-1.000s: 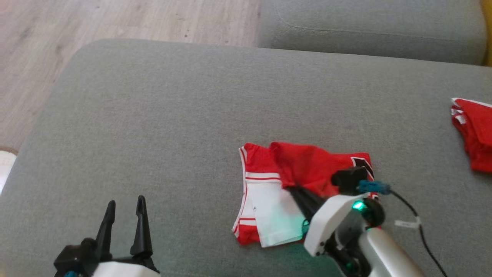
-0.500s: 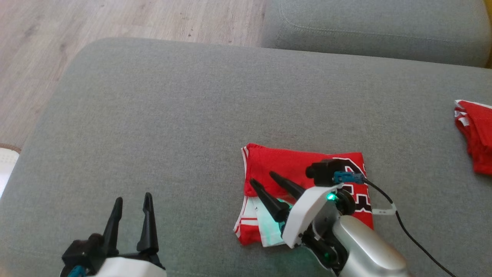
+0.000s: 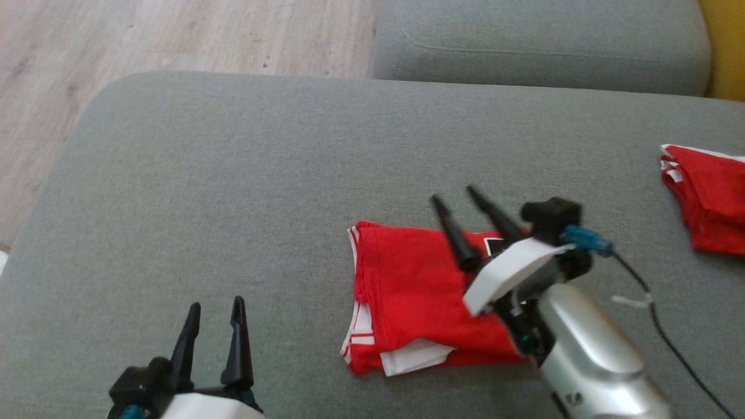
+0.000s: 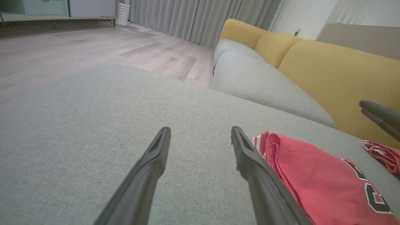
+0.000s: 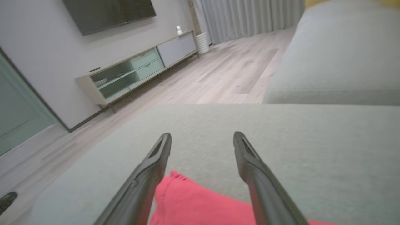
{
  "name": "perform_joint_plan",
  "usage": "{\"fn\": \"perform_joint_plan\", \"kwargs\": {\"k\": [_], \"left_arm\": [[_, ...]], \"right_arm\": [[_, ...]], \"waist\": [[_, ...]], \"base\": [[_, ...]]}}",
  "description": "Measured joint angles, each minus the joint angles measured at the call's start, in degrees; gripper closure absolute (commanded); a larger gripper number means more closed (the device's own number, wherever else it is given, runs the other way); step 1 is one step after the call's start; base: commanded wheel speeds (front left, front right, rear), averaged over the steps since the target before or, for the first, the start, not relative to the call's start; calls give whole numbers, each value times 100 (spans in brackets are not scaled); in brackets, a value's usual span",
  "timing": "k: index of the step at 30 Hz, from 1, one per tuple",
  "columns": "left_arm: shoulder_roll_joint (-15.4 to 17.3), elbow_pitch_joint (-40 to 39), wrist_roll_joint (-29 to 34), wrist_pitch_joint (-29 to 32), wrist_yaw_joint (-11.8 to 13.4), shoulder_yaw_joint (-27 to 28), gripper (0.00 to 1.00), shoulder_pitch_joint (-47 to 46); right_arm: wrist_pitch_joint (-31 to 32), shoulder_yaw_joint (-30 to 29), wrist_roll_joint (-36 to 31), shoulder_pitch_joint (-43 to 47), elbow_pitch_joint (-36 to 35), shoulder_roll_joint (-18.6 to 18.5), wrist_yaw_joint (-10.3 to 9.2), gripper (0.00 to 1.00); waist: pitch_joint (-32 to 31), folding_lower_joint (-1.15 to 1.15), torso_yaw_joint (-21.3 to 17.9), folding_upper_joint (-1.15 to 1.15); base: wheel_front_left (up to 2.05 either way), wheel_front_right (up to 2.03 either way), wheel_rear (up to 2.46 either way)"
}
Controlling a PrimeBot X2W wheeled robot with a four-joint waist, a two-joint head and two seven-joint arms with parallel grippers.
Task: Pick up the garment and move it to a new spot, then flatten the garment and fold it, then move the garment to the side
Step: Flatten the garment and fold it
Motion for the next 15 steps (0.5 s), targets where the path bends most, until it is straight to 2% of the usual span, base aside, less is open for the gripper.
{"fn": "perform_joint_plan", "kwargs": {"k": [6,15], "left_arm": [[-23,16,31,-1,-1,-86,0,-13],[-75,254,81,-1,-2,-100,0,-235]], "right_arm": [[-243,-1193,-1031,207,-163,0,0,0],[-236,-2308,-1853,1605,-954,19,1,0]], "waist": [[-60,0,-156,0],[-228,0,-369,0]], "base": [[0,0,0],[0,0,0]]}}
